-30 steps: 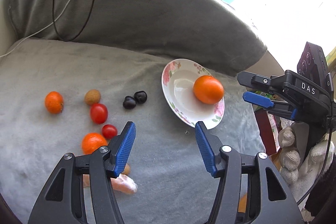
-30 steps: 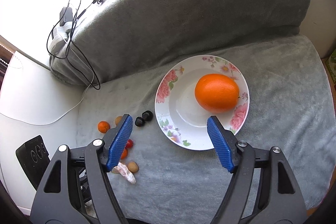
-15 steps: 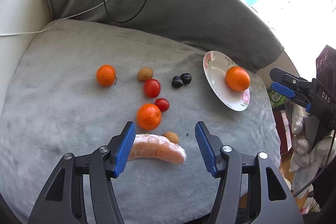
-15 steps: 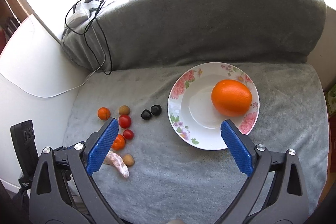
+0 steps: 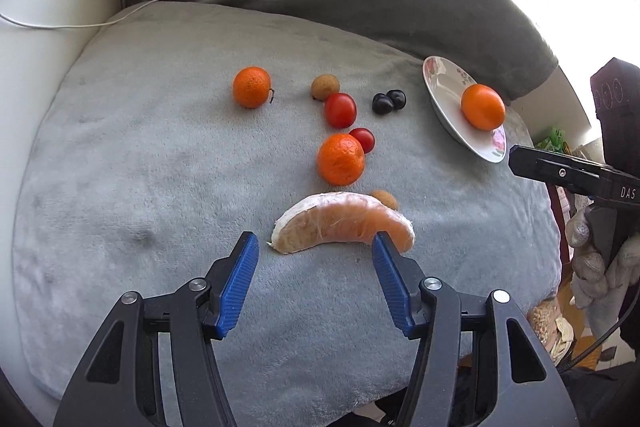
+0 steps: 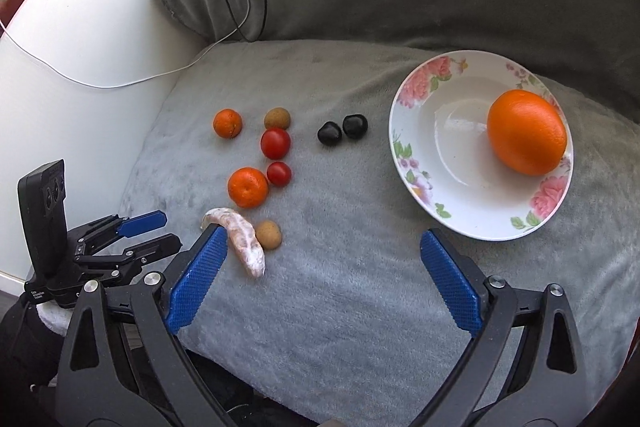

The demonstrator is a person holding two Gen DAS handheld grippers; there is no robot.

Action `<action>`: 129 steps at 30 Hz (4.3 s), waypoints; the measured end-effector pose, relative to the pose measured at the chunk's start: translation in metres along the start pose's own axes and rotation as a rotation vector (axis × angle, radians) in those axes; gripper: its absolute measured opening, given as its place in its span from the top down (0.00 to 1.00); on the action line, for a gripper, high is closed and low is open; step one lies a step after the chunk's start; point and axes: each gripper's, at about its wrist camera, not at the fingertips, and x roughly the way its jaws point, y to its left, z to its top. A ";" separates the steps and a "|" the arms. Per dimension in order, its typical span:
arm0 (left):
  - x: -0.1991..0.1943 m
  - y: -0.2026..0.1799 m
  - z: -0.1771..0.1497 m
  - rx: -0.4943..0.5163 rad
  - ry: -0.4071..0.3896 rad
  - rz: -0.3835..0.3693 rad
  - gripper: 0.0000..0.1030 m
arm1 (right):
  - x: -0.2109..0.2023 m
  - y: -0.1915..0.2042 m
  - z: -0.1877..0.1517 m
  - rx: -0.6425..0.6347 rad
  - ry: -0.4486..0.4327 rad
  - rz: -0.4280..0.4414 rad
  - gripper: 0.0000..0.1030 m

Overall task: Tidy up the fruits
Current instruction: 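Withdraw the right tool and move it toward the curved pale orange fruit, then close the right gripper on the curved pale orange fruit, then carry the curved fruit with the right gripper onto the plate beside the orange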

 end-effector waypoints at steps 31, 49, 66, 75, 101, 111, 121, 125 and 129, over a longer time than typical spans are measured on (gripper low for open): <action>0.060 -0.016 0.017 0.428 0.166 -0.011 0.46 | 0.098 0.028 -0.019 0.061 0.230 0.235 0.48; 0.059 -0.019 0.010 0.476 0.137 0.006 0.60 | 0.097 0.037 -0.018 0.043 0.216 0.192 0.75; 0.037 -0.035 0.021 0.442 0.084 -0.021 0.60 | 0.057 0.030 -0.010 0.019 0.154 0.175 0.76; 0.044 -0.070 0.037 0.469 0.058 -0.045 0.60 | 0.027 0.008 -0.006 0.038 0.114 0.154 0.76; 0.075 -0.154 0.075 0.610 0.029 -0.094 0.60 | -0.033 -0.083 0.000 0.151 0.012 0.105 0.76; 0.091 -0.180 0.083 0.661 0.030 -0.100 0.60 | -0.040 -0.116 -0.002 0.187 -0.013 0.097 0.76; 0.103 -0.197 0.087 0.680 0.042 -0.100 0.60 | -0.046 -0.141 -0.007 0.229 -0.027 0.091 0.76; 0.106 -0.200 0.088 0.678 0.042 -0.079 0.60 | -0.048 -0.144 -0.007 0.231 -0.038 0.038 0.76; 0.104 -0.197 0.092 0.645 0.041 -0.087 0.60 | -0.054 -0.152 -0.011 0.259 -0.058 0.009 0.52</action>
